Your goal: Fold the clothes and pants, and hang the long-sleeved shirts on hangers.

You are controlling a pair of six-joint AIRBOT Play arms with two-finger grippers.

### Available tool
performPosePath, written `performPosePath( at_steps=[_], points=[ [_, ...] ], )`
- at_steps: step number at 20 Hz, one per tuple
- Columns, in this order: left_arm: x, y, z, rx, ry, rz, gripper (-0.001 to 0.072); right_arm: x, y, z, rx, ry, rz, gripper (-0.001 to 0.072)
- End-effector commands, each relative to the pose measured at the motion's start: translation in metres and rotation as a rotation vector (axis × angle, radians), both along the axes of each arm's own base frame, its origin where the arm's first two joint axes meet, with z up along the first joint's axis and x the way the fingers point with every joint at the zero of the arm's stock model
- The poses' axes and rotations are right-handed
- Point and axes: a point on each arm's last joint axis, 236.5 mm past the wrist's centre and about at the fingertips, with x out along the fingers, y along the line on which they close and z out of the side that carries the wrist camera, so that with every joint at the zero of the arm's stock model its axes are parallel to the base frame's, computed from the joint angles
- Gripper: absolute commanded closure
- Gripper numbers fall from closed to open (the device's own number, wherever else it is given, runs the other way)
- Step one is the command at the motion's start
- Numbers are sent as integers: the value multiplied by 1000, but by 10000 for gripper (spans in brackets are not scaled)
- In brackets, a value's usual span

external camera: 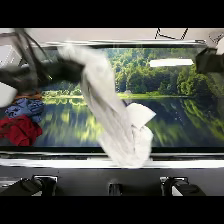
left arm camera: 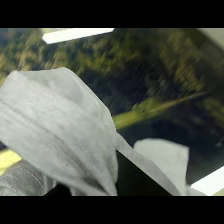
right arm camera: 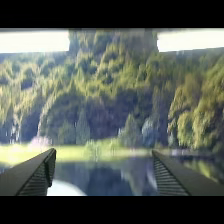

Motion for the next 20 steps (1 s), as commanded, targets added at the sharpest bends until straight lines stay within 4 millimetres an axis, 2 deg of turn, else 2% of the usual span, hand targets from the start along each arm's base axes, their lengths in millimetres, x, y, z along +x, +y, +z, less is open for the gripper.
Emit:
performPosePath(
  at_steps=[1, 2, 4, 6, 8, 10, 13, 16, 18, 20],
  points=[
    [-23, 47, -169, 163, 388, 191, 684, -21, 6, -85, 36, 374, -4, 41],
    [-36, 54, -214, 163, 488, 244, 684, -20, 11, -112, 50, 469, 13, 42],
    [-63, 62, -280, 123, 658, 347, 684, -14, 29, -170, 105, 629, 61, 41],
    [-85, 64, -315, 125, 769, 374, 684, -21, 50, -229, 189, 811, 102, 41],
    [-92, 66, -325, 149, 804, 375, 684, -47, 77, -276, 293, 1005, 173, 40],
    [-88, 69, -321, 153, 792, 368, 684, -81, 96, -306, 374, 1153, 228, 40],
    [-83, 80, -319, 165, 791, 371, 684, -140, 96, -341, 387, 1323, 240, 29],
    [-81, 86, -319, 181, 786, 362, 684, -200, 94, -362, 401, 1478, 221, 14],
    [-81, 86, -319, 181, 786, 362, 684, -223, 97, -371, 426, 1517, 213, 14],
    [-81, 86, -319, 181, 786, 361, 684, -238, 104, -378, 463, 1538, 222, 14]
  ],
)
